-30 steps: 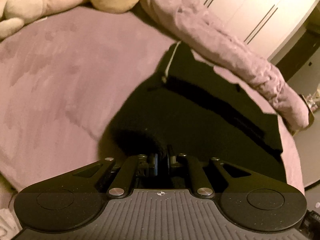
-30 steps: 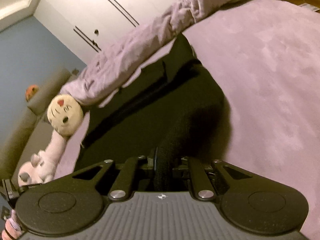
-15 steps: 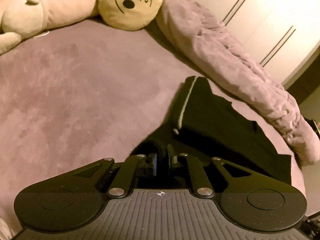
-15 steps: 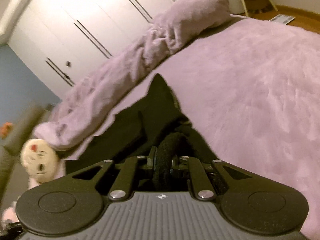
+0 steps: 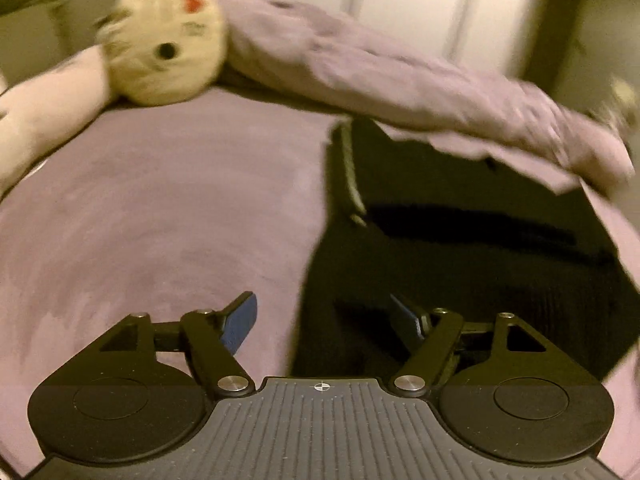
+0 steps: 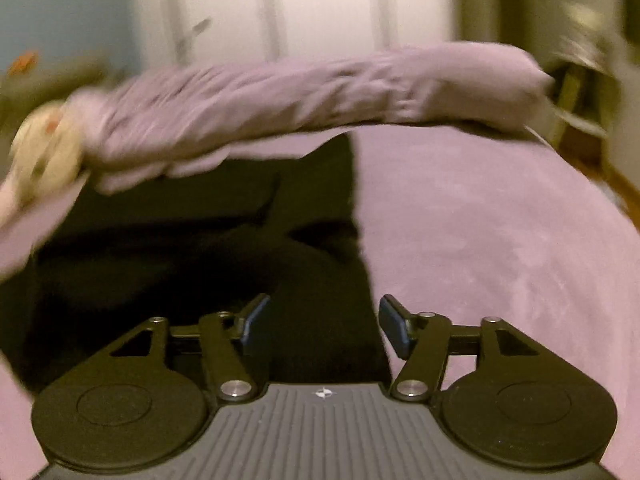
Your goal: Fold small clothes
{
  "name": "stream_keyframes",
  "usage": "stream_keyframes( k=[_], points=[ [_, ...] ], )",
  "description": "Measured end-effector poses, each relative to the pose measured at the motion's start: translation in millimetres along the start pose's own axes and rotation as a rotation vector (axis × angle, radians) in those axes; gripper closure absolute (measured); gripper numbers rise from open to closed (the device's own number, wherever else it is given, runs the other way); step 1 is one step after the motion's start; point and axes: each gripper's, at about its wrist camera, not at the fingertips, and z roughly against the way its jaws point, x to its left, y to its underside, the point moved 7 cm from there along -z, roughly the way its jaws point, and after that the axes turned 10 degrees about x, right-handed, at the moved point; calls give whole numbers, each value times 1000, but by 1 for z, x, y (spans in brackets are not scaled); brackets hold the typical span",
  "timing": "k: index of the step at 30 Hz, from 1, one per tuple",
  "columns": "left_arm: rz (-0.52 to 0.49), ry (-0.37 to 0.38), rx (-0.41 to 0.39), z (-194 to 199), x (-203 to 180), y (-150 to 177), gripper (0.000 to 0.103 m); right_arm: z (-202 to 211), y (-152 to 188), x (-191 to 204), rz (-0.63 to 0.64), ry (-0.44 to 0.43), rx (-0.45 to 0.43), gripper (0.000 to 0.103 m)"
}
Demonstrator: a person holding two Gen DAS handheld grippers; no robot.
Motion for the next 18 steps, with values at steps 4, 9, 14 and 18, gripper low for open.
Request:
stream_keyframes(
  k=[4,9,14,18],
  points=[
    [-17,101,22,-15,-16,-4,25,-10,-2,11,135,16,35,38],
    [-57,118,54,-42,-30,-17,22,-40,-23,21,179,-7,75,33],
    [-77,112,63,-56,-31,-28,21,-62,-29,33,210,-21,109,36],
    [-121,71,59,-61,-29,-34,21,-73,-32,35,188,-42,126,44]
  ],
)
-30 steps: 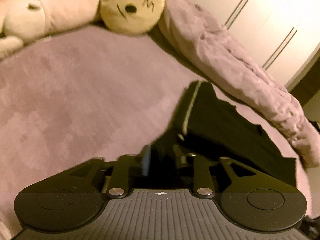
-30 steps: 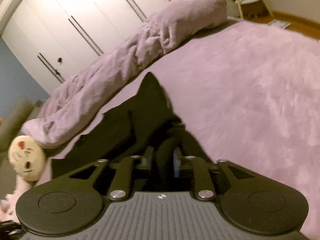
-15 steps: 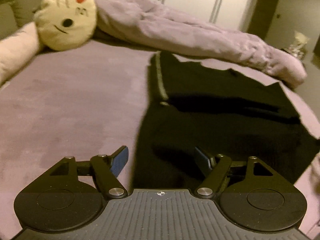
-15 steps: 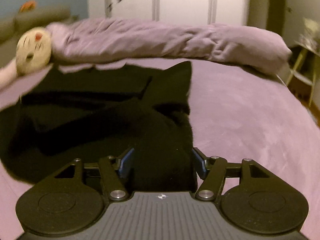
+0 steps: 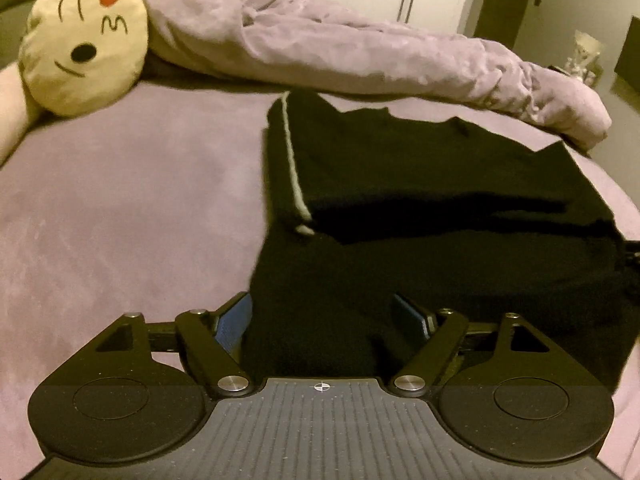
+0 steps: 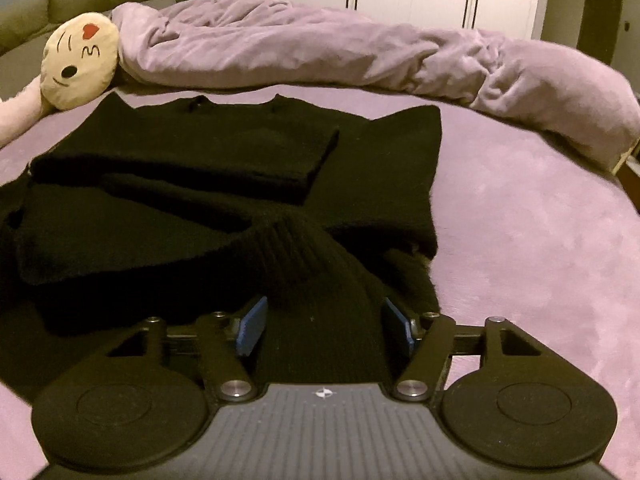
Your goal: Fold small clothes
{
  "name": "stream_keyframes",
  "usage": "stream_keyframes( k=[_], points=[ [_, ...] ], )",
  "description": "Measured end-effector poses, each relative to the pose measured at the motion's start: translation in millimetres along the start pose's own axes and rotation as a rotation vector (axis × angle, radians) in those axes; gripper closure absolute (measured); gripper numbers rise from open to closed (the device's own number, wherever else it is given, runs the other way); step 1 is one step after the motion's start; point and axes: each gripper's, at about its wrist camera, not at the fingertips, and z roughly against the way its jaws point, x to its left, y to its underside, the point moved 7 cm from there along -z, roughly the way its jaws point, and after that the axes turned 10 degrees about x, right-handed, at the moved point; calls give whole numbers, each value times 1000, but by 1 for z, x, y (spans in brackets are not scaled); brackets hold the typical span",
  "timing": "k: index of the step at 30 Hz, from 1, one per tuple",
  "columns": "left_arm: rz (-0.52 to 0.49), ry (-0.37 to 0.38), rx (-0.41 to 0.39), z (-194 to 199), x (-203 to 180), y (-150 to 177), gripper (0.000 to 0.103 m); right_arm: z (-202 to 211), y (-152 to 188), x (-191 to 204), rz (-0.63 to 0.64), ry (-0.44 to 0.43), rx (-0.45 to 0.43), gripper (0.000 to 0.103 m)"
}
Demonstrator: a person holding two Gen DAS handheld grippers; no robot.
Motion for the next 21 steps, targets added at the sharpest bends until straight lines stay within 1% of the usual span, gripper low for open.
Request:
stream_keyframes(
  k=[1,2,3,4,5,6,7,8,10,11,12,13,14,15,17,18,21],
  points=[
    [5,31,7,-2,0,-1,21,-1,-1,0,-8,-18,0,47],
    [3,55,21,-4,-1,-1,22,-2,-1,0,-9,-31,2,55],
    [-19,56,32,-7,-4,-2,23,-2,0,1,-6,-47,7,63],
    [-47,50,40,-9,-7,-2,24,-2,0,1,1,-60,12,65],
    [-75,48,55,-13,-10,-2,28,-2,1,2,11,-63,16,70],
    [-89,44,66,-15,-12,-2,39,-1,1,2,22,-68,21,77],
    [-106,35,73,-18,-13,-2,45,1,0,2,28,-73,25,80],
    [-114,26,72,-19,-14,-3,53,3,-1,2,27,-81,28,86],
    [-108,50,68,-18,-12,-5,67,7,-3,0,20,-104,27,87],
    [-97,63,63,-17,-11,-5,80,8,-3,0,19,-108,27,88],
    [-88,76,57,-16,-10,-6,85,8,-3,-1,18,-110,29,88],
    [-79,87,53,-15,-9,-6,85,6,-4,-1,19,-109,34,87],
    [-75,88,55,-15,-9,-6,81,3,-5,-1,23,-106,39,82],
    [-77,88,60,-16,-8,-5,70,1,-6,0,25,-102,39,79],
    [-91,96,72,-19,-10,-5,59,-4,-10,1,11,-106,40,74],
    [-102,96,80,-21,-12,-6,58,-7,-13,2,10,-107,40,70],
    [-144,74,103,-29,-18,-8,59,-14,-20,7,28,-98,43,67]
  ],
)
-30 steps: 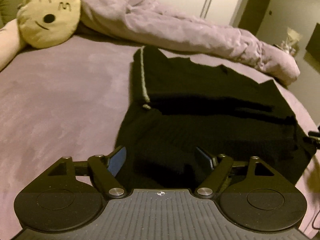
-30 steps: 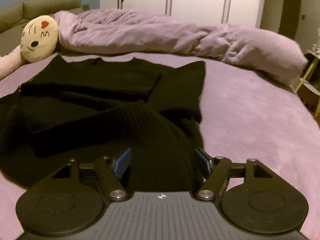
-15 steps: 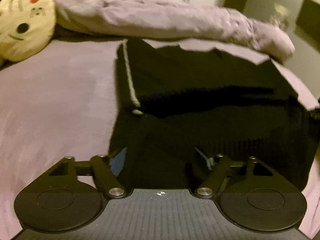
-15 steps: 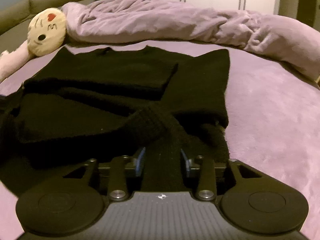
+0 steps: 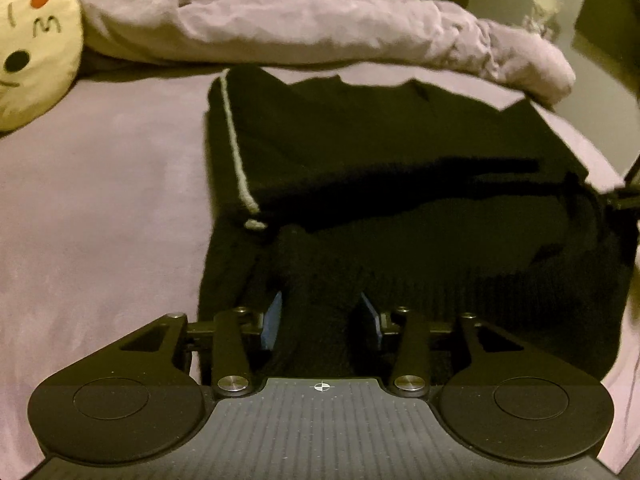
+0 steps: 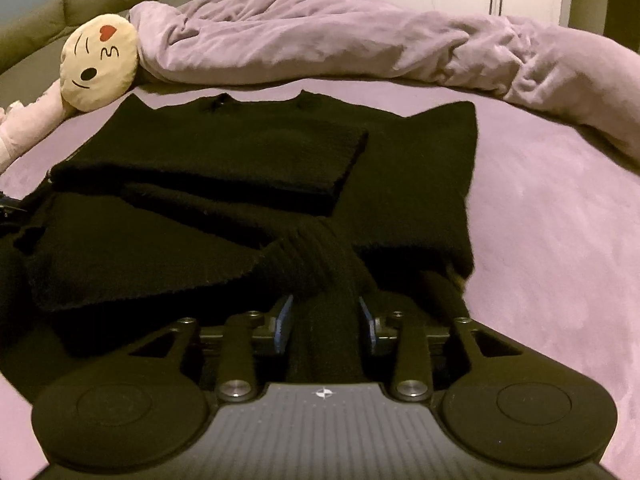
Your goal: Fold small clothes
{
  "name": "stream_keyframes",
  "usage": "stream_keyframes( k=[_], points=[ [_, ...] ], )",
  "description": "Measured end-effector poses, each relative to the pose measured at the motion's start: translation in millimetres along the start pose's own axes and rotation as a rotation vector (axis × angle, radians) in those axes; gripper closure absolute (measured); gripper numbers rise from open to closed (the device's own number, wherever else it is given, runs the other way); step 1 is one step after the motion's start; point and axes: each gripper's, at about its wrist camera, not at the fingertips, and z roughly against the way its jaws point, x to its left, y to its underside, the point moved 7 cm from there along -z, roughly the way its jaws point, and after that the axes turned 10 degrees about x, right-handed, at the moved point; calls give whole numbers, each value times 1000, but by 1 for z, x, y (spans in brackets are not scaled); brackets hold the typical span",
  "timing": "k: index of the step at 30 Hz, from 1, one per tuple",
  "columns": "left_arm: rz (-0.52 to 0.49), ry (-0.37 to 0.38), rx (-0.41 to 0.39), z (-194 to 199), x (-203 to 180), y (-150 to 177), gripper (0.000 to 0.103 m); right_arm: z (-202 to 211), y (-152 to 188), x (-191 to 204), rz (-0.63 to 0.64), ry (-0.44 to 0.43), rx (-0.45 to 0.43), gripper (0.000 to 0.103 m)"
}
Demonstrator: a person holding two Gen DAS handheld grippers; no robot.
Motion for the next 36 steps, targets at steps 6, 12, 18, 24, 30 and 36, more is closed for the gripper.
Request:
stream_keyframes(
  k=[6,12,18,24,30,36],
  points=[
    [25,-51,-14,-3,7,-2,93,-6,-5,-3,-44,-21,-4,69],
    [111,-78,-167,36,13,-10,94,18,-2,11,0,-21,-68,91],
    [124,-78,-333,89,8,-42,94,63,-21,7,-32,-31,-215,93],
    [200,-129,-428,104,23,-75,94,84,-52,-18,-127,44,-335,94],
    [284,-215,-354,58,43,-85,92,54,-62,-54,-286,142,-331,92],
    [279,-110,-178,-2,45,-63,53,6,-51,-63,-266,129,-182,72]
  ],
)
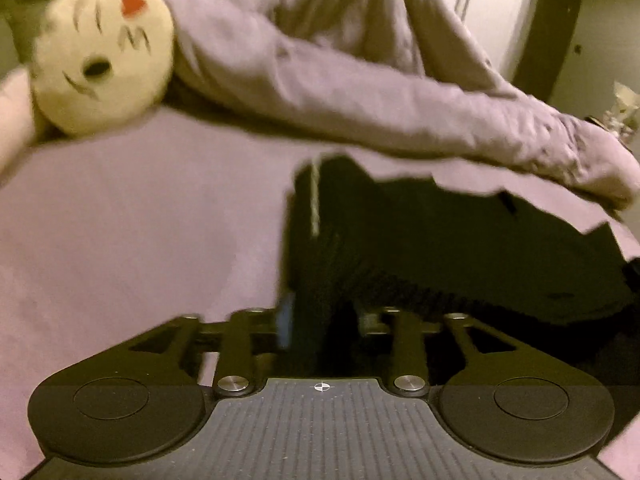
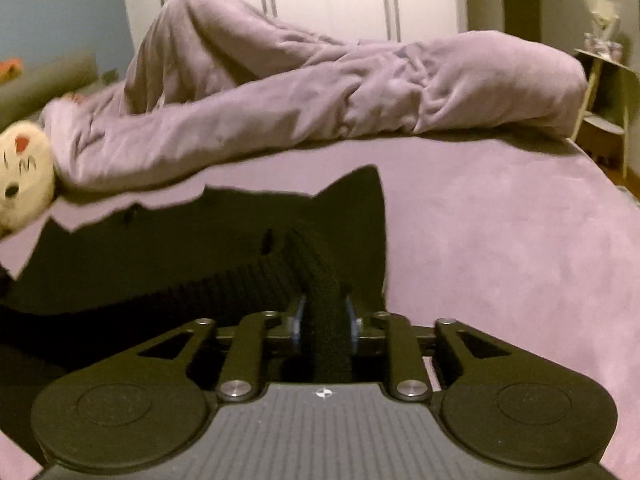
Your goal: Fold small clothes
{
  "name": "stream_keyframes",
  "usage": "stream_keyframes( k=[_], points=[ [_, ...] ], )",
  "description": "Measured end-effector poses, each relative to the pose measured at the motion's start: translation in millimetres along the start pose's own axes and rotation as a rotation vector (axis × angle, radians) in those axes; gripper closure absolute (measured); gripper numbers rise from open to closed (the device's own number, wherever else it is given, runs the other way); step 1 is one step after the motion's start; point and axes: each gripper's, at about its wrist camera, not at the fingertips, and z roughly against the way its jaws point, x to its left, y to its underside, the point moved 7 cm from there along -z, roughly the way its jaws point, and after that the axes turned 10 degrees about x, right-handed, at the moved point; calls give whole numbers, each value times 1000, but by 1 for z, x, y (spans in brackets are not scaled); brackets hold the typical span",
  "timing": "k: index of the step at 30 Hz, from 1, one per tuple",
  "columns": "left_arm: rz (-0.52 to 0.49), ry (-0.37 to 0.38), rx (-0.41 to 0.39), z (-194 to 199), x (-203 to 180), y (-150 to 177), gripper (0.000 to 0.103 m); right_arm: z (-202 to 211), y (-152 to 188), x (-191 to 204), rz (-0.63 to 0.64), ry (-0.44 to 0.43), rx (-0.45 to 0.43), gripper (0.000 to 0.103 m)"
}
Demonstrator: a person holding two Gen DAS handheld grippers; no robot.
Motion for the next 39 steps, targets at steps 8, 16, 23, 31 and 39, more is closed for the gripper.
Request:
stream_keyframes(
  k=[8,16,23,31,39],
  points=[
    [83,146,32,-14,5,-2,40,-19,-8,20,135,-28,62,43],
    [19,146,22,-12,1,-4,92,0,-1,27,145,-54,10,92],
    [254,244,-82,5,26,-32,93,14,-20,8,-73,-153,-55,94],
    [460,361,-84,-14,50,-75,94,-5,-50,-23,-399,-293,-82,95],
    [479,390,-69,9,41,-74,94,6,-33,-36,-546,-327,-28,95]
  ],
)
